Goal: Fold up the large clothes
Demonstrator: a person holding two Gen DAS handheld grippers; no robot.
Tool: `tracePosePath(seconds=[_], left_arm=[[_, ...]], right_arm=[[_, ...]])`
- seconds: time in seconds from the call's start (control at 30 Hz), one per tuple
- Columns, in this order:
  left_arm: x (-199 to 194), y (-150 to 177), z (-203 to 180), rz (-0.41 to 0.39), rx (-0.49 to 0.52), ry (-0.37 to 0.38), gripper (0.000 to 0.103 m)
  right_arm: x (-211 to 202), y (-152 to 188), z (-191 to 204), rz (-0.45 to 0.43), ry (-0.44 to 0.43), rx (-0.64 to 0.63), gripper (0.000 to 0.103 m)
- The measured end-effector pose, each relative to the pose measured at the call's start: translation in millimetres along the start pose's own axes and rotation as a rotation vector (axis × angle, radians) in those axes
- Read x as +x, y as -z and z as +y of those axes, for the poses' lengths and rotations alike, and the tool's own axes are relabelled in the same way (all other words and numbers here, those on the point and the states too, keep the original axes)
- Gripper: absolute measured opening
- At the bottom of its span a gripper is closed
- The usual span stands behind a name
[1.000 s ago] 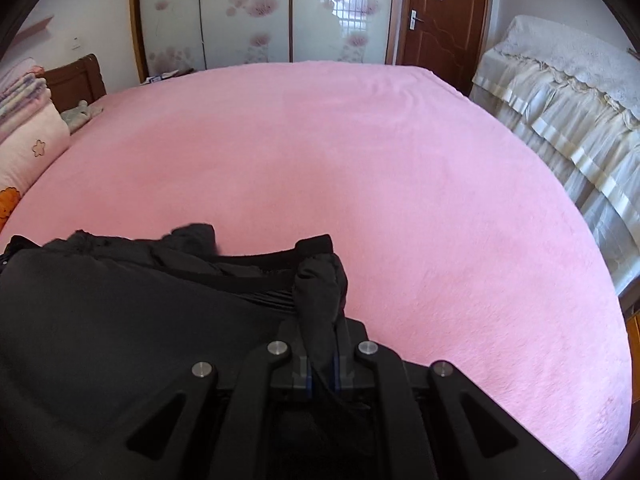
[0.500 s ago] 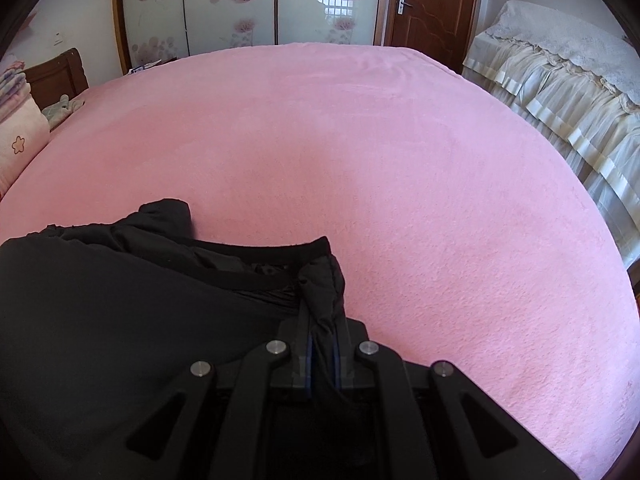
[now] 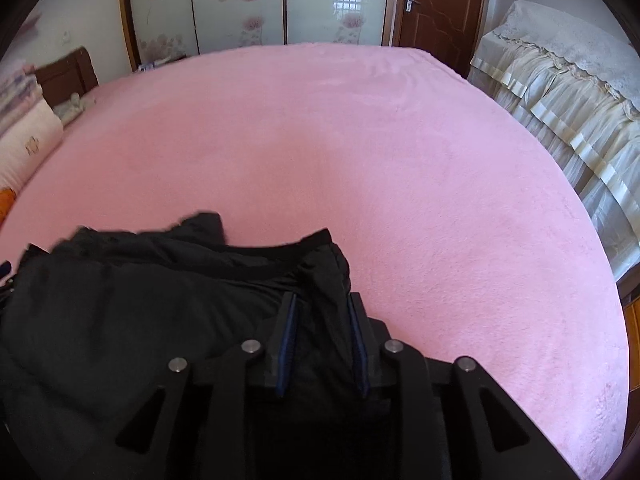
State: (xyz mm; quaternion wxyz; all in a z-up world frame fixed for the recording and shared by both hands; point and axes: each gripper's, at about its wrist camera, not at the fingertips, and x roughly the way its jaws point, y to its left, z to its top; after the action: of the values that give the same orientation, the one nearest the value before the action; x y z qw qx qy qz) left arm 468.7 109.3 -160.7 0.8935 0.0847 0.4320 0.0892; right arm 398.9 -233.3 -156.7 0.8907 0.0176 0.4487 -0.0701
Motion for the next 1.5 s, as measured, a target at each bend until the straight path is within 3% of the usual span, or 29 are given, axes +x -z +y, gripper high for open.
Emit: tracePosePath(seconds=[0.1, 0.2, 0.3, 0.4, 0.5, 0.63, 0.83, 1.0, 1.33, 1.5], left_arm=[[-47.0, -3.2, 12.0, -0.058, -0.066, 0.019, 0.052], [-97.2, 5.9, 9.7, -0.109, -0.092, 0.096, 0.053], [-134.4, 24.6, -2.4, -0.131, -0.131, 0.155, 0.059], [-149.5, 48.0, -17.4, -0.122, -0.188, 0.231, 0.060], [-143.7, 69.5, -34.4, -0.080, -0.218, 0.255, 0.060], [-117.9, 94.1, -59.1, -0.011, -0.213, 0.254, 0.059], [-89.4, 109.9, -76.9, -0.025, -0.173, 0.185, 0.061], [-70.4, 116.7, -88.0, -0.031, -0.115, 0.121, 0.064], [-54.5, 129.7, -97.7, -0.038, -0.081, 0.099, 0.066], [-58.6, 126.8, -96.4, -0.024, -0.078, 0.128, 0.067]], right_arm=[[-44.8, -2.9, 10.2, -0.082, 0.020, -0.034, 0.032], [-90.7, 1.1, 28.0, -0.156, 0.015, -0.078, 0.032], [-131.1, 10.7, 44.8, -0.225, -0.045, -0.093, 0.032], [-155.9, 26.3, 64.5, -0.258, -0.117, -0.082, 0.032], [-161.3, 46.8, 84.7, -0.266, -0.179, -0.072, 0.032], [-145.6, 74.7, 111.1, -0.242, -0.215, -0.100, 0.032], [-92.4, 104.8, 122.4, -0.184, -0.165, -0.151, 0.032], [-62.4, 113.7, 124.5, -0.160, -0.138, -0.160, 0.032], [-37.0, 122.2, 128.3, -0.115, -0.116, -0.183, 0.033], [-33.0, 122.6, 127.5, -0.101, -0.116, -0.184, 0.033]])
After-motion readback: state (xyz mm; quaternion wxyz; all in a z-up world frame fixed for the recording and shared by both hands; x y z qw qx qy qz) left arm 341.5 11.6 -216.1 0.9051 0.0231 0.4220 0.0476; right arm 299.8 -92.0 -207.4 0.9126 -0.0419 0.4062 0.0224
